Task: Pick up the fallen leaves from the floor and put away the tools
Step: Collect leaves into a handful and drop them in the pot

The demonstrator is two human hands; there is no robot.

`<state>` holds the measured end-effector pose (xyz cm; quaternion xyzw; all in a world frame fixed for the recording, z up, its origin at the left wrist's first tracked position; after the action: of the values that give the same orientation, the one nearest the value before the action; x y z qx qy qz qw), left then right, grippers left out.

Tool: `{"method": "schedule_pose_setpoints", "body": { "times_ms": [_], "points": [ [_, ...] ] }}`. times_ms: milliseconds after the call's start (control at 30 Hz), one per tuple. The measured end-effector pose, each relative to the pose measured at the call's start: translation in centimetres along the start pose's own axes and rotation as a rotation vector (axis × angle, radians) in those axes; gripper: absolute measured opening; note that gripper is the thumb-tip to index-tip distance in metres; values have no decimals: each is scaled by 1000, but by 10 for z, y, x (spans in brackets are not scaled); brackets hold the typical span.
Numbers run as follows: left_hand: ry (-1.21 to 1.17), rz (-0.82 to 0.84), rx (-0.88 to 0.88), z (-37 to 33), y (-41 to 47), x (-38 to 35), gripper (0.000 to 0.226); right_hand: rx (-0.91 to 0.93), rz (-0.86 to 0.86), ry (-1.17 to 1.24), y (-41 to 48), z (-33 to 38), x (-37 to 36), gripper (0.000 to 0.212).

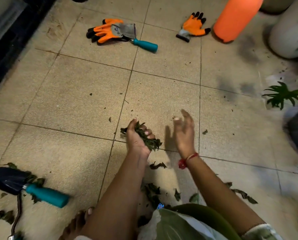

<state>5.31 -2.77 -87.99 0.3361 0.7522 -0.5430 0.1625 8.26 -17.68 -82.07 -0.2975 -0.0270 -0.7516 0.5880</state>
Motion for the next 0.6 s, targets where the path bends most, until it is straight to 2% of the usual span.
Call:
{"method": "schedule_pose_setpoints", "body": {
  "times_ms": [67, 167, 233, 300, 533, 600],
  "points": [
    [4, 8, 15, -6, 3, -3, 36, -42, -246, -316, 23, -30, 56, 58],
    [-34, 9, -19, -26, 12, -11, 39, -223, -214, -640, 38, -85, 74, 64],
    [-33, 40, -34, -37, 17, -21, 43, -110, -157, -717, 29, -87, 50, 65],
    [-55, 44, -72, -49, 19, -26, 45, 55, -41, -725, 15, -77, 16, 64],
    [-107, 69, -177, -93, 23, -11, 58, 624, 661, -723, -98, -36, -107, 69],
    [-115, 73, -190, -102, 23, -3, 59, 786, 808, -684, -136, -37, -123, 61]
  ]
}}
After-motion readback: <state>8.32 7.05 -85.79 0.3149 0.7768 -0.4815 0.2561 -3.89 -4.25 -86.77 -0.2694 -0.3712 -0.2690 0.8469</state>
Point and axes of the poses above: each hand's wrist, its own y-axis towards the middle knuckle, its own x-axis out of the back of the hand, z = x × y, the point moved 9 cm from there along y, towards the middle knuckle, and after that the axes turned 9 degrees about -x, right-handed, at the moved point
